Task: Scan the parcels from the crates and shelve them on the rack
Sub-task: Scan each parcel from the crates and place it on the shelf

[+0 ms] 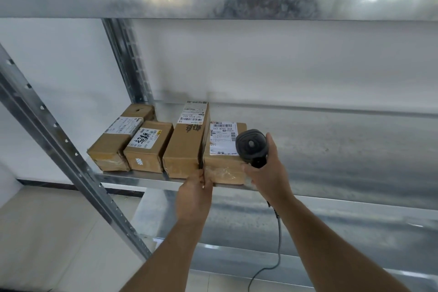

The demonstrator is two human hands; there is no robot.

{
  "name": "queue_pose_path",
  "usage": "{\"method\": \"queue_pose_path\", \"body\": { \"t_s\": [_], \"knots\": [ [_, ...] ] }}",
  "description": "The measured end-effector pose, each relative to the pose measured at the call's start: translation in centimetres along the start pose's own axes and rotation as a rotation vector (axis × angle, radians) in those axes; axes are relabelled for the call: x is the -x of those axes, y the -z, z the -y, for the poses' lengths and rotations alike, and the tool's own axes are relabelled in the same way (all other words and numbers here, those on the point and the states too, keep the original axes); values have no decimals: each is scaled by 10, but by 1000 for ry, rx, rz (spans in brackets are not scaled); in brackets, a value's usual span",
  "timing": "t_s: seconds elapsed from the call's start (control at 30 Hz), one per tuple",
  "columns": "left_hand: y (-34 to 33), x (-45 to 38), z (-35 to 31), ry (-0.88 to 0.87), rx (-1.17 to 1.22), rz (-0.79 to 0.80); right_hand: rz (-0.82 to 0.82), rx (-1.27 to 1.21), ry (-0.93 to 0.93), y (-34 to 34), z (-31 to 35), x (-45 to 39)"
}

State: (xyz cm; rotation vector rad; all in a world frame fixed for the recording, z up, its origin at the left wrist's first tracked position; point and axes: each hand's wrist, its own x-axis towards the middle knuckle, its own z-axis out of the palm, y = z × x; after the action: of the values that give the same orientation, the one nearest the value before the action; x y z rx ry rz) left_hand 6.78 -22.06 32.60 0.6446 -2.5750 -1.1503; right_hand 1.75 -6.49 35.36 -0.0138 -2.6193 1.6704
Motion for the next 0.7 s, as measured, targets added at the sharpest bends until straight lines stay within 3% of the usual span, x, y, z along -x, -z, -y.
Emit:
{"method": "queue_pose_path", "body": {
  "t_s": [0.33,0.7],
  "knots": [
    [41,43,-8,-22,-114,-58,15,-68,105,13,11,58],
    [126,110,34,41,-75,-219,235,-161,190,-29,58,157]
  ]
}}
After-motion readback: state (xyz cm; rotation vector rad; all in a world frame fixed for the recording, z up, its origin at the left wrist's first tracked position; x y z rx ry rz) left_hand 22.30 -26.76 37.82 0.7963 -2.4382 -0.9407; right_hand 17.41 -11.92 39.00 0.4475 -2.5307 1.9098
